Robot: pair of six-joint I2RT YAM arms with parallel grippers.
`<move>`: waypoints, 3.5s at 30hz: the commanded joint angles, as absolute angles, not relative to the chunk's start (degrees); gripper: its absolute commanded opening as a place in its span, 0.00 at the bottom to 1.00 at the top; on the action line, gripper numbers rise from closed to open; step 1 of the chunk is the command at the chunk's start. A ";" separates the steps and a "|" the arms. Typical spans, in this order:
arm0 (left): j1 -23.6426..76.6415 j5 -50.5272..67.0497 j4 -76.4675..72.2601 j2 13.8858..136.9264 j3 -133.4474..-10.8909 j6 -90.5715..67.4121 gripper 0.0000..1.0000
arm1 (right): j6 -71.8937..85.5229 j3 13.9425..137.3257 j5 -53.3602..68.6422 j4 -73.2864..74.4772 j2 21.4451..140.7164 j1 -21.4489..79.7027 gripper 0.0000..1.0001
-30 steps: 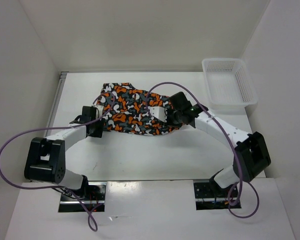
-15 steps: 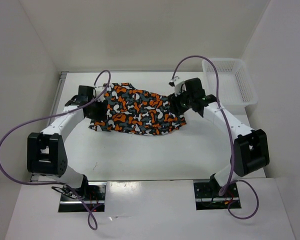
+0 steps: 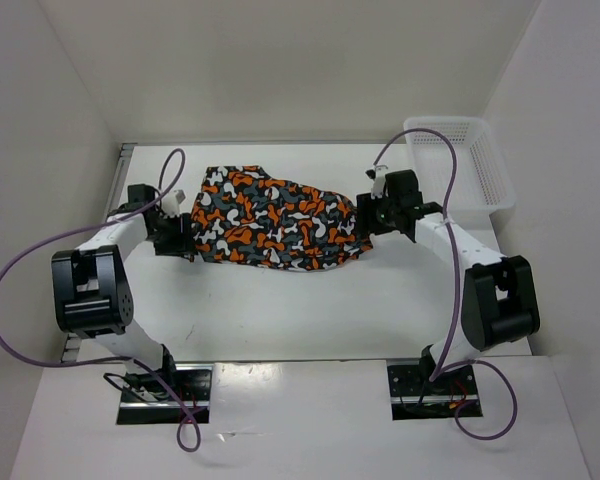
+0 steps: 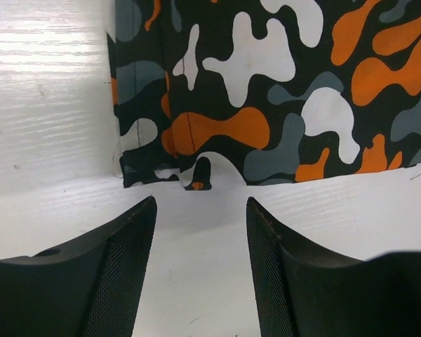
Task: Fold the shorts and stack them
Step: Fold the shorts
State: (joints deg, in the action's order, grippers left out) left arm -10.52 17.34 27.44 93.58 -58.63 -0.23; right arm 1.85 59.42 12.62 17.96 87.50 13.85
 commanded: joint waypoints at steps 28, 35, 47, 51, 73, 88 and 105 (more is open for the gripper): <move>-10.72 20.83 21.88 98.44 -54.93 0.00 0.24 | 1.32 54.59 8.61 10.37 86.04 13.80 0.57; -10.72 20.83 23.64 96.68 -55.72 0.00 0.05 | 4.38 53.53 16.94 11.43 85.52 12.57 0.66; -10.72 20.83 28.56 95.10 -57.66 0.00 0.13 | 14.06 47.82 15.49 6.86 87.80 10.55 0.71; -10.72 21.53 28.56 95.10 -57.13 0.00 0.25 | 14.06 47.29 11.17 5.36 87.80 10.55 0.76; -10.72 23.91 31.37 95.02 -60.46 0.00 0.00 | 6.69 48.06 20.56 4.12 87.19 10.55 0.00; -12.30 20.48 38.76 91.76 -76.98 0.00 0.00 | -9.13 62.93 39.11 18.62 87.63 8.09 0.00; -15.47 12.13 37.88 101.87 -67.85 0.00 0.00 | -20.47 51.24 26.37 19.68 88.24 16.88 0.00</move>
